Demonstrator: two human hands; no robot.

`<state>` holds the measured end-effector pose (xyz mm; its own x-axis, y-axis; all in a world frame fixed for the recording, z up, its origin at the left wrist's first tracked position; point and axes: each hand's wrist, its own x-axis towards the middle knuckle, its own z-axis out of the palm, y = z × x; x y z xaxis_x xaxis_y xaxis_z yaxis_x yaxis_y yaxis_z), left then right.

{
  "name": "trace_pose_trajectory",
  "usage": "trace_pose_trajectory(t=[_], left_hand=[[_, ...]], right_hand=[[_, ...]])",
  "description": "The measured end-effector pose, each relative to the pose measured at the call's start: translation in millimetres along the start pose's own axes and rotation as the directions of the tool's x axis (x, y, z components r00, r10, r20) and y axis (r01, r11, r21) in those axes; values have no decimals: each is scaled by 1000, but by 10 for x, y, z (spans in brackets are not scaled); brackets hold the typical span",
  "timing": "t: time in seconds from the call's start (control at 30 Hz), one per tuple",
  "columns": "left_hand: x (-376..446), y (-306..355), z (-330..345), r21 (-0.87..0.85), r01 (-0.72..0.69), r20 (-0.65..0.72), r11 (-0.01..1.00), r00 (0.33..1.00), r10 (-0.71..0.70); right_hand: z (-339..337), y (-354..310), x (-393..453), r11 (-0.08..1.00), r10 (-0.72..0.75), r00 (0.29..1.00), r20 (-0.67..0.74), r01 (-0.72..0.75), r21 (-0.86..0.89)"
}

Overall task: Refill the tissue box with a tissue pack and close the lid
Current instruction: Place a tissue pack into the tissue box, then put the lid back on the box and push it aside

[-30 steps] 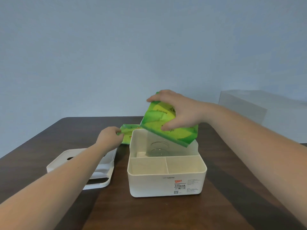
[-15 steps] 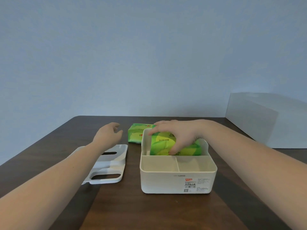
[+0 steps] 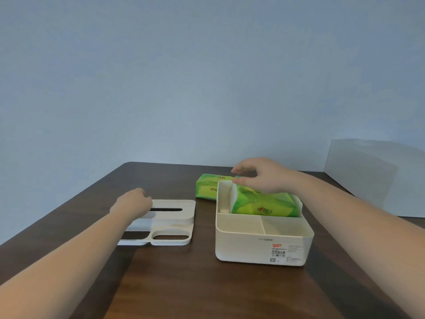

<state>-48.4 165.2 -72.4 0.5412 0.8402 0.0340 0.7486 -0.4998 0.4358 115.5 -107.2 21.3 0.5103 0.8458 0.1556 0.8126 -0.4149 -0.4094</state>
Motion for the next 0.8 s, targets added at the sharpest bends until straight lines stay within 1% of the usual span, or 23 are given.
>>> trace_pose_trajectory(t=[0.1,0.17,0.2,0.33,0.43,0.5,0.57,0.6,0.67,0.8], left_hand=[[-11,-128,-29,3,35,-18,999,999,-35],[-36,-203,-53,2,50,-23,999,998,-50],[-40,-244,-61,-3,54,-25,999,998,-54],[-54,-386,-82,-24,67,-15,997,998,-68],[-75,-455,-70,-49,62,-18,997,998,-63],[-80,-486,-73,-79,55,-21,995,998,-57],[-92,-491,-84,-96,37,-27,995,999,-40],[-105,-490,-91,-95,35,-31,995,999,-38],[-122,-487,-99,-115,33,-27,993,999,-37],[-148,-484,-90,-143,28,-24,989,999,-31]], right_hand=[[84,-217,81,996,18,986,-164,-3,88],[173,-432,138,993,15,977,-211,11,119],[230,-551,163,992,15,979,-206,11,126],[538,-929,270,999,29,997,-71,-26,41],[769,-1075,355,994,97,995,20,-96,-46],[903,-1128,413,981,173,976,130,-158,-116],[1012,-1129,454,960,252,934,252,-209,-184],[1062,-1112,470,950,291,912,288,-239,-202],[1143,-1074,486,933,354,879,320,-311,-179],[1197,-1074,494,914,399,853,336,-401,-66]])
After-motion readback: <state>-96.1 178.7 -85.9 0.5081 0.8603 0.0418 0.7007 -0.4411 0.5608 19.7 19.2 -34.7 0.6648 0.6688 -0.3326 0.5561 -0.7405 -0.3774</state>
